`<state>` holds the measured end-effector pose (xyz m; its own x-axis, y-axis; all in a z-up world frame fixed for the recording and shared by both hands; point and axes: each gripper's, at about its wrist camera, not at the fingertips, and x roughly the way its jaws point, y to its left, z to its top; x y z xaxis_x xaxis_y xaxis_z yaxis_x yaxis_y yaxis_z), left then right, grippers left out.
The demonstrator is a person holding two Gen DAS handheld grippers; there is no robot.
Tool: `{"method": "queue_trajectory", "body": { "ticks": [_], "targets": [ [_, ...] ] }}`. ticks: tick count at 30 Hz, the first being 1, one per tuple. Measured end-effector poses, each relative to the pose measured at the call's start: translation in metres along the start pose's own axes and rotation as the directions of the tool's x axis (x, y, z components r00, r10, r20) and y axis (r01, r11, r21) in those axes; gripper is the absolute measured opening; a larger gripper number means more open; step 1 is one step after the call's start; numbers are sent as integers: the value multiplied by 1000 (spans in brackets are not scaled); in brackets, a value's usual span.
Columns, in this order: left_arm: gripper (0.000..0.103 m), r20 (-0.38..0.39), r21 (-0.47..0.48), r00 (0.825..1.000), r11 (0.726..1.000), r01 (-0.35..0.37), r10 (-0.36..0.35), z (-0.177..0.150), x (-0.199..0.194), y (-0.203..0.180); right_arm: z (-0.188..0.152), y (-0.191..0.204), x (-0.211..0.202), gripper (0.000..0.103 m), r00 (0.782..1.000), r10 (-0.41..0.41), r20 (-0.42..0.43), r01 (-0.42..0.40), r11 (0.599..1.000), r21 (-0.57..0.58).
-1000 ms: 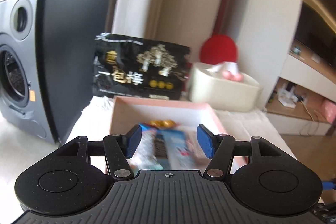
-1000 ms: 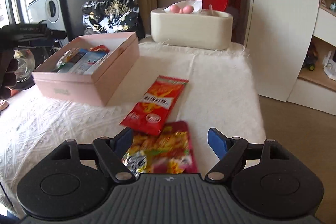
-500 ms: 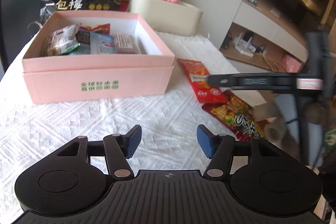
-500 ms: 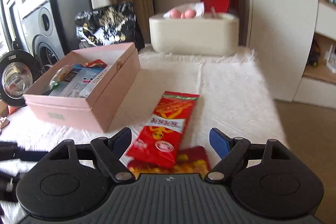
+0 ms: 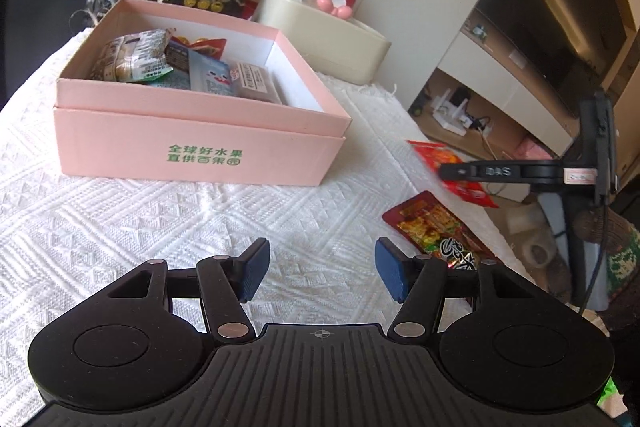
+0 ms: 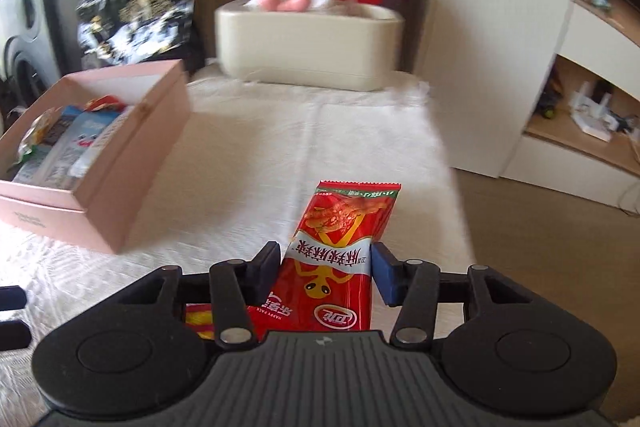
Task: Organize snacks
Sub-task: 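Grasp the red spicy-strip packet with the right tool, then pass the spicy-strip packet from the right tool into the left tool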
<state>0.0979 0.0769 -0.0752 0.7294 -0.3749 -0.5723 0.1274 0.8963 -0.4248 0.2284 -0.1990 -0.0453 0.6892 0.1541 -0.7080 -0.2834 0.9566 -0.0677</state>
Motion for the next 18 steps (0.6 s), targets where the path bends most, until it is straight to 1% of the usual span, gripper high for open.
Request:
{"method": "queue_trajectory", "body": {
  "ticks": [2,4,6,9,10,12,13,15,18],
  "targets": [
    [64,-1,0,1000,1000,8,-8,0,-2,-1,-11,-21,-9,49,999,-53,11,53,998,15],
    [64,0,4,1000,1000,15,-15,-1,-3,-4,-25,-33,-17,49,995,-94,21,94,996,9],
    [64,-5,3,1000,1000,17,-17,-1,-4,-5,-41,-41,-22,49,995,-99,12,99,995,9],
    [64,-12,-10,1000,1000,17,-17,-1,-5,-6,-58,-40,-28,49,997,-77,8,77,997,26],
    [64,-14,-16,1000,1000,17,-18,-1,-6,-6,-62,-35,-33,49,998,-60,18,59,998,25],
    [64,-15,-22,1000,1000,7,-8,0,-9,-6,-68,-23,-41,49,999,2,34,-4,1000,31],
    [64,-14,-23,1000,1000,-2,2,0,-10,-5,-69,-17,-43,49,998,41,37,-42,999,32],
    [64,-11,-27,1000,999,-18,18,1,-14,-3,-71,0,-48,49,995,82,57,-84,996,27],
    [64,-9,-41,999,998,-38,37,2,-20,2,-70,28,-52,49,980,188,59,-189,982,5]
  ]
}}
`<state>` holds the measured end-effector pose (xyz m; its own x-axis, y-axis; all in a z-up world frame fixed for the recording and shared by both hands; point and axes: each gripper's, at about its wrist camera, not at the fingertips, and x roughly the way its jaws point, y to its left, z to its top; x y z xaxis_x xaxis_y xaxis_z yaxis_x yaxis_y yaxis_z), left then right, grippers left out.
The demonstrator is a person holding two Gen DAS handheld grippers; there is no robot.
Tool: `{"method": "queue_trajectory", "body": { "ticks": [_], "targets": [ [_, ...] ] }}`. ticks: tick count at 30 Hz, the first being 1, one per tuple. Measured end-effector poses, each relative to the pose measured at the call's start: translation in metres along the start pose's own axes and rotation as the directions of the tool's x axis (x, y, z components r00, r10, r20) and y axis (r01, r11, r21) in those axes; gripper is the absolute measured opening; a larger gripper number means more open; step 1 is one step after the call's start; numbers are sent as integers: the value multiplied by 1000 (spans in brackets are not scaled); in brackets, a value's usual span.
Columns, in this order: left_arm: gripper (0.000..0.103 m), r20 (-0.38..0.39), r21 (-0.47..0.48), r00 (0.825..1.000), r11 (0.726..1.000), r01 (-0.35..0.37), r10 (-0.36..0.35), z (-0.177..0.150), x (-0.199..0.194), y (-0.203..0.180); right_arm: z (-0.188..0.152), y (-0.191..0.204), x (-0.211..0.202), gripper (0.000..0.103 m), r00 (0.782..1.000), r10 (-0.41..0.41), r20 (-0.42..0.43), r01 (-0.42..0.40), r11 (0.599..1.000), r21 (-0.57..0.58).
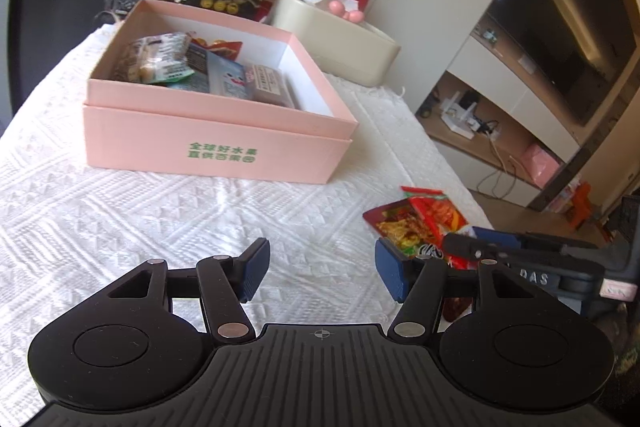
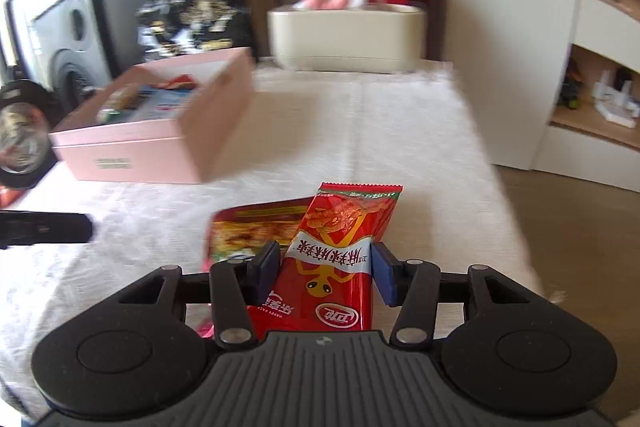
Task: Organize snacks
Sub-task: 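Pass the spicy-strip packet from the right tool into the left tool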
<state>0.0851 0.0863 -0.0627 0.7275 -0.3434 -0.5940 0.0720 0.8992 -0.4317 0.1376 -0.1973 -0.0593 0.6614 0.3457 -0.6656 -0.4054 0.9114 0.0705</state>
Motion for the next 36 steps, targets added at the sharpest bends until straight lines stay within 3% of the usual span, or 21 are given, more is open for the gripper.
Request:
{"method": "queue_trajectory", "body": {
  "ticks": [5,7,9,10,11,14,16,21,24,27,32,36],
  "targets": [
    [64,-11,-14,999,999,-39,39,0,-6,7,-3,46,-6,49,987,161,4,-160,985,-61],
    [64,-18,-16,999,999,-52,52,-1,-6,8,-2,53,-8,49,982,190,14,-189,978,-87],
    [64,-24,-16,998,998,-58,58,-2,-6,7,-1,49,-12,48,987,152,44,-147,985,-94],
    [64,-27,-15,998,998,-61,60,-3,-6,6,1,44,-13,41,991,120,60,-114,989,-91],
    [64,-29,-11,998,998,-64,64,-5,-6,4,3,35,-13,40,995,70,75,-63,994,-88],
    [64,-30,6,997,998,-67,67,-8,-7,-3,6,3,-16,40,995,-44,92,51,996,-77],
    [64,-29,15,997,998,-68,68,-11,-7,-8,4,-17,-16,40,994,-78,79,83,995,-62],
    [64,-55,35,997,998,-60,62,-14,1,-16,-5,-37,-5,40,997,-70,37,72,996,-50],
    [64,-73,29,995,998,-59,61,-16,10,-16,-10,-24,4,40,997,-63,33,66,994,-83],
    [64,-77,42,996,998,-49,52,-13,14,-19,-14,0,5,40,993,-94,72,106,977,-186],
    [64,-78,96,997,995,-4,11,0,30,-41,-9,14,2,47,999,-13,52,24,979,-203],
    [64,-66,148,994,986,-73,84,6,50,-57,-14,15,-2,50,999,39,33,-32,984,-174]
  ]
}}
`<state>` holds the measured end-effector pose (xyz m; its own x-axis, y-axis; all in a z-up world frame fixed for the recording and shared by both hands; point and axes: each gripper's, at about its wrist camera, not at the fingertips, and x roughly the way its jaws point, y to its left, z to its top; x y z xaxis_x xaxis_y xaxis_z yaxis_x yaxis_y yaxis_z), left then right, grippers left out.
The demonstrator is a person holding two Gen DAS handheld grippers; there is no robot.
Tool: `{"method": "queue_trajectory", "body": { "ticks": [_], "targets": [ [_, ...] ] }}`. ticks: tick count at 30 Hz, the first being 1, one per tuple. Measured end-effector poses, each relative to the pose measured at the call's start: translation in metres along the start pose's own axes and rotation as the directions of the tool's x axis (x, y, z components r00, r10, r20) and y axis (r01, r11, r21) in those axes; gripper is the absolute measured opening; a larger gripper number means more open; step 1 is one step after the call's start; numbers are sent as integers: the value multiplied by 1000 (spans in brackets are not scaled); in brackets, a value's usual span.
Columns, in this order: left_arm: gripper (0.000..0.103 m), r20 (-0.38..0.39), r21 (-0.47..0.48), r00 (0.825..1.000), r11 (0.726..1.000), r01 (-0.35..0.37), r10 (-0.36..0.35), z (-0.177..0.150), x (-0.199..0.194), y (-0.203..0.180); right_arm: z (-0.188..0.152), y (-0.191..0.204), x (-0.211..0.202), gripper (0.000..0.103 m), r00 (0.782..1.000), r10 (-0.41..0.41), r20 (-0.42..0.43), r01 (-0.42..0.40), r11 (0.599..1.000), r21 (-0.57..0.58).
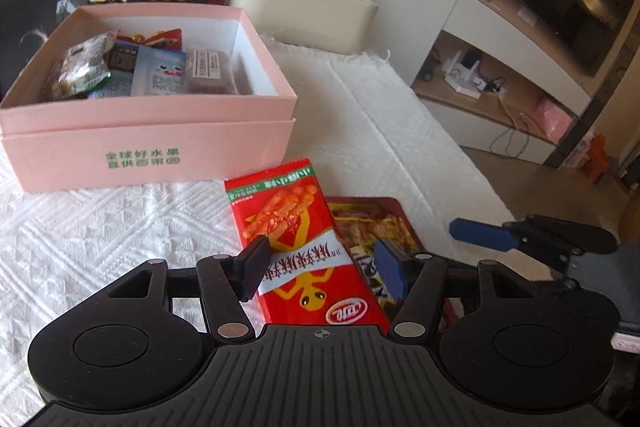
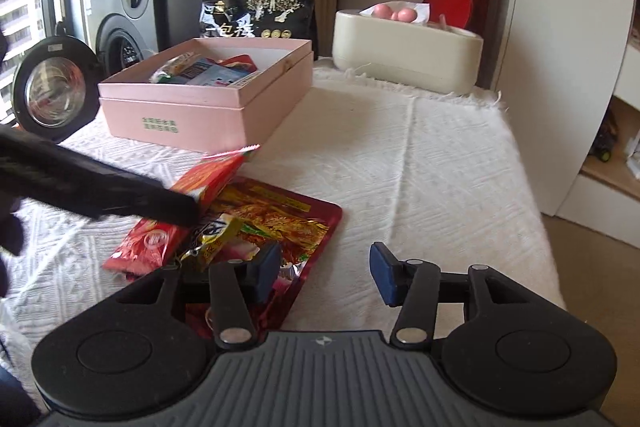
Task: Organize snacks
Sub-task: 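Pass the spicy-strip packet from the right tool into the left tool, then reach the right tool toward the red-and-gold snack bag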
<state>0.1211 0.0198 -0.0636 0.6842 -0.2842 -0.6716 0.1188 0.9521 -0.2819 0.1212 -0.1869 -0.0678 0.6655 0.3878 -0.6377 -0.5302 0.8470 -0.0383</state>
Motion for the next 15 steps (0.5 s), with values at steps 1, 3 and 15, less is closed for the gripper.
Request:
{"method": "queue_trajectory", "body": {
  "ticks": [1,3,15],
  "targets": [
    [64,6,39,999,999,-36,36,2,4,-5,-2,1,-1,53,1000,-2,3,2,1000,-1],
    [65,19,108,993,987,-116,114,1,9,-12,-5,1,-3,61,1000,-18,12,18,1000,1],
    [69,-24,68,990,988,-137,139,1,10,7,-25,-26,0,84,998,-20,62,7,980,197]
  ]
}}
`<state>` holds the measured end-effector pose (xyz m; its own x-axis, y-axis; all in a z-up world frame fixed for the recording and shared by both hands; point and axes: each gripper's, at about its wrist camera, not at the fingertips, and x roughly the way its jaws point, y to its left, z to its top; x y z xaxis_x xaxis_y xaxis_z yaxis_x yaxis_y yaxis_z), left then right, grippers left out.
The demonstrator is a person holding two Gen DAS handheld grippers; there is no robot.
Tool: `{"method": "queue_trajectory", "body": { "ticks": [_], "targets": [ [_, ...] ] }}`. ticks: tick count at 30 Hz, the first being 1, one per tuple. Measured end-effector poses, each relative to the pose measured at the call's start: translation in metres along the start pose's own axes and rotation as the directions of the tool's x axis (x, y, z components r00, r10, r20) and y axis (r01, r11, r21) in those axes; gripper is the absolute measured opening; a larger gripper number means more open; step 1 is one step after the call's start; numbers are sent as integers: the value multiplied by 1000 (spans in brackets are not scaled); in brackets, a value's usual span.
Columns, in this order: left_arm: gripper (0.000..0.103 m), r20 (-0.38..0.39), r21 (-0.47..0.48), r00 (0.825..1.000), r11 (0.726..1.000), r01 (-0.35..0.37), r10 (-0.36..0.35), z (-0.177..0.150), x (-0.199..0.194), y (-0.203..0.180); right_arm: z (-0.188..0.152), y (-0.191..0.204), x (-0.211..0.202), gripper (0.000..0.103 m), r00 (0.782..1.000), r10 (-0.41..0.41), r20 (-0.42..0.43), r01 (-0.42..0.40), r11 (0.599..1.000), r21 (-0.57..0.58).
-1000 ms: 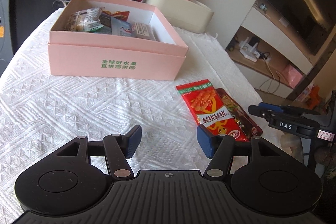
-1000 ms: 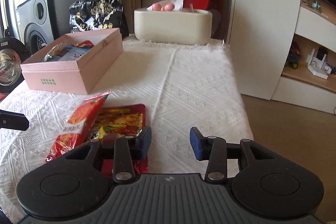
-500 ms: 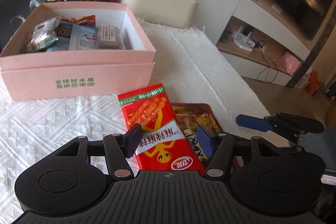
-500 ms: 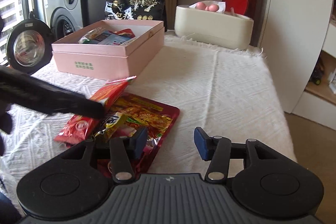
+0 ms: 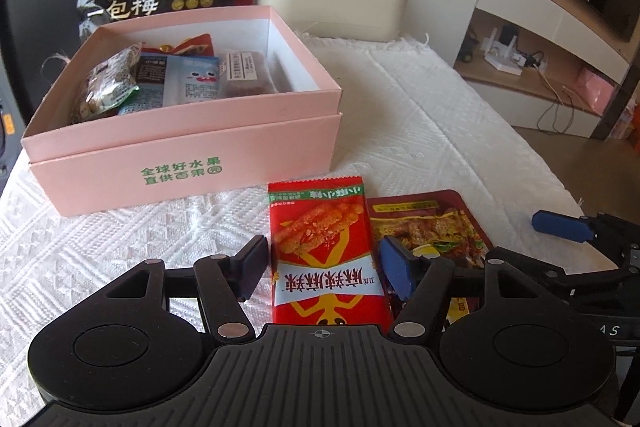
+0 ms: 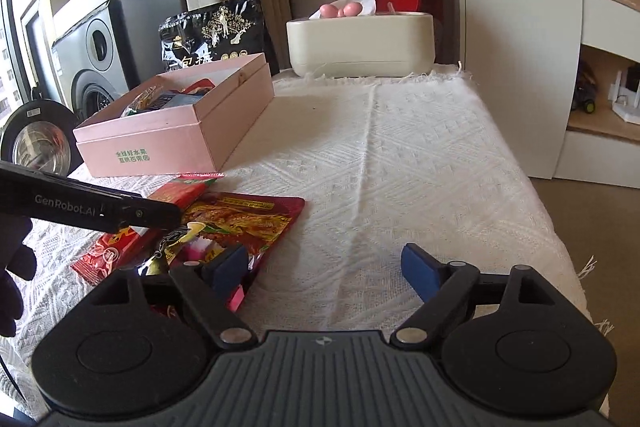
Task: Organize snacks
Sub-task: 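Reach the right tool toward the red-and-gold snack bag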
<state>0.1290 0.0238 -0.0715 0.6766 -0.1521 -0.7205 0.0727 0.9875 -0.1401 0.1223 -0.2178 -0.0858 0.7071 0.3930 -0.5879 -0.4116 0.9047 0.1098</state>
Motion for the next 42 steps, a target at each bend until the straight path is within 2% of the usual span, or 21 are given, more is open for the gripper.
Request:
{"method": "queue_trajectory", "body": {
  "ticks": [6,11,15,19,20,22,24,27,30,33,37,42],
  "targets": [
    [59,-4,24,1000,1000,-8,8,-10,-14,7,-1,0,-1,84,1000,2,-3,-2,1000,-12],
    [59,-11,-5,999,999,-40,40,-32,-40,30,2,6,-5,84,1000,12,-28,-14,998,-66],
    [61,10,-42,1000,999,-27,27,-38,-45,40,5,22,-14,84,996,74,-42,-79,989,-127],
    [63,26,-10,999,999,-45,46,-40,-42,33,0,49,-20,84,984,153,-89,-170,958,-231],
    [63,25,3,998,999,-49,49,-41,-42,31,-3,55,-20,84,983,154,-99,-175,948,-264],
    [63,25,30,999,998,-48,47,-43,-44,29,-6,59,-20,85,990,103,-92,-127,941,-313],
    [63,23,44,999,998,-46,45,-45,-45,29,-5,50,-19,85,996,50,-76,-70,952,-297],
    [63,29,45,998,998,-48,47,-48,-46,28,1,27,-11,85,996,-6,-95,-13,979,-204],
    [63,39,57,997,996,-68,66,-50,-45,24,0,11,-8,87,993,20,-119,-33,994,-108],
    [63,48,75,995,993,-90,86,-53,-46,20,-2,13,-8,95,991,35,-127,-49,993,-111],
    [63,40,87,997,994,-70,66,-56,-50,22,-5,13,-6,103,990,59,-130,-73,991,-111],
    [63,61,85,997,995,-56,50,-65,-57,25,0,14,-6,103,985,54,-166,-69,994,-87]
  ]
}}
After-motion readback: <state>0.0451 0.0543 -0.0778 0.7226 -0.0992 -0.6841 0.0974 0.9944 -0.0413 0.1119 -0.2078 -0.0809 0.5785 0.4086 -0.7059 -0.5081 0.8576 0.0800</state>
